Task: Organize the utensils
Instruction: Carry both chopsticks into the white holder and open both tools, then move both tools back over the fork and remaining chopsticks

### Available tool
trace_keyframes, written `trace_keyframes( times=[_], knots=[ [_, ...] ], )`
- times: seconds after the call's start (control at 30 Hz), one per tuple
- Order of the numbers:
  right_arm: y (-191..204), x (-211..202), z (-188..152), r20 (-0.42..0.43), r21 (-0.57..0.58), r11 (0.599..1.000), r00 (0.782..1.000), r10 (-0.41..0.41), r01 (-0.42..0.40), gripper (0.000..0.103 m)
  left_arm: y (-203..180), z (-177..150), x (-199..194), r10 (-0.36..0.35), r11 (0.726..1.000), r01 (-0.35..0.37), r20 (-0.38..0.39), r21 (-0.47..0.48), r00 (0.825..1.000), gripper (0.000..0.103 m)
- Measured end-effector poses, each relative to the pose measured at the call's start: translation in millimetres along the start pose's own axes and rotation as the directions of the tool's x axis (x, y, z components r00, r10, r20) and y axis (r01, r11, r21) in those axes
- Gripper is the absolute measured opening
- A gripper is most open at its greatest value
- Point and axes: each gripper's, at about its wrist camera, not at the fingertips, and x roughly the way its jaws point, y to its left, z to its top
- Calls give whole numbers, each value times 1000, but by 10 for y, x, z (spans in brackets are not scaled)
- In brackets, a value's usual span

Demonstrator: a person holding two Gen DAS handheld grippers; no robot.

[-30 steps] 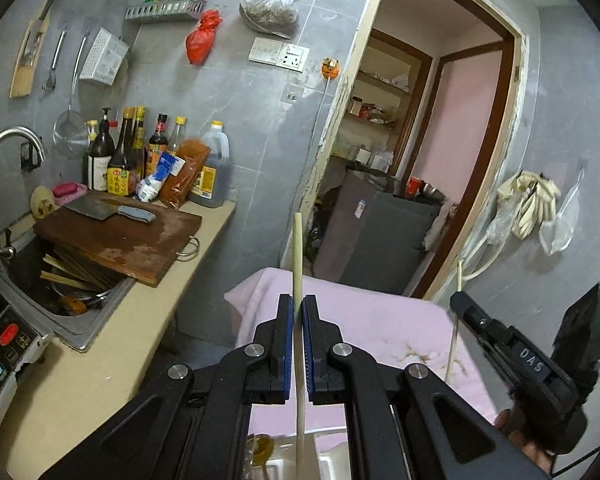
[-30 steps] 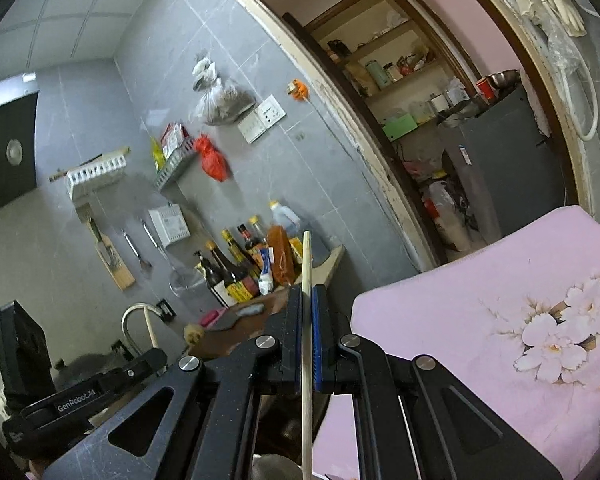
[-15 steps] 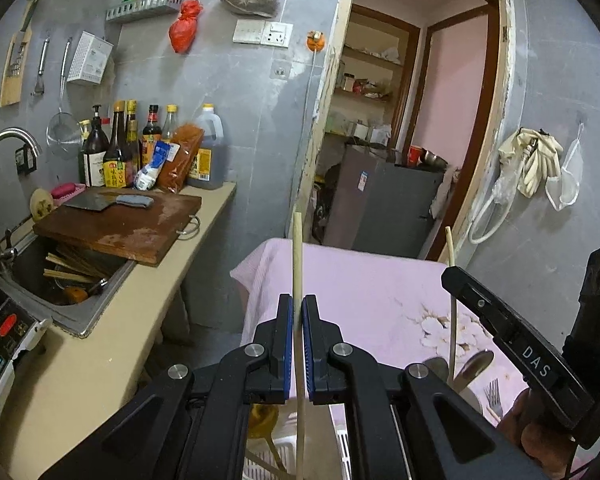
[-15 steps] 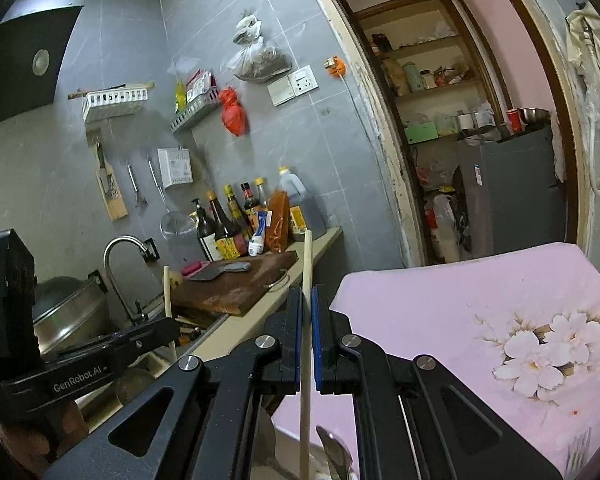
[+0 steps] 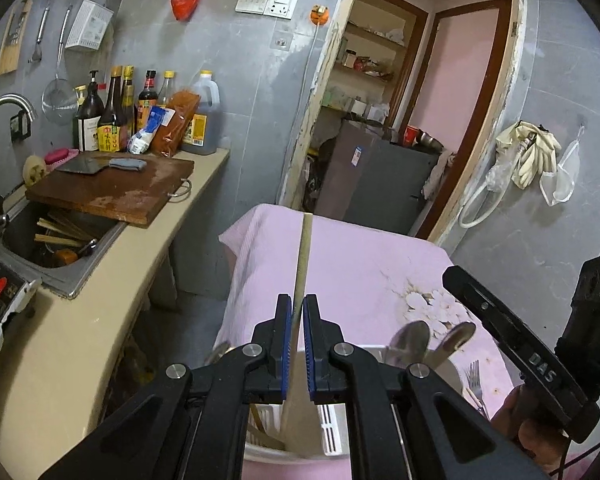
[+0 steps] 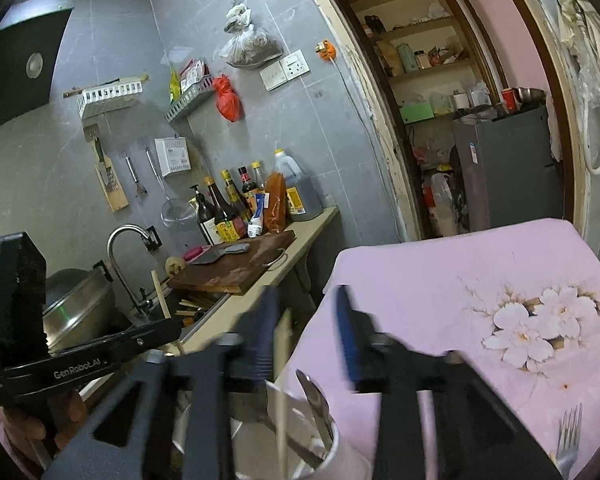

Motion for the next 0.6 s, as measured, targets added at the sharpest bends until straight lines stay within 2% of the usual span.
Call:
trace_keyframes(
  times=[0.3,0.4,0.47,0.57,0.6],
  knots=[
    [-173,-251,56,-1,22,999,1000,-26,26,36,-154,-70,-86,22,1000,-22,6,-21,1000,8],
    [-274,-404,82,14,28,999,999,-47,47,47,-241,-100,-128,23,999,-22,20,-35,1000,22],
    [-353,-517,102,23,21,998,997,-67,67,49,-283,-120,-161,25,999,-23,37,-47,999,37],
    [-467,-688,136,34,11,996,995,-94,94,56,-401,-152,-220,33,998,-30,68,-54,997,50],
    [-514,-765,143,39,6,994,994,-106,106,59,-461,-166,-242,38,998,-34,80,-52,996,52]
  ],
)
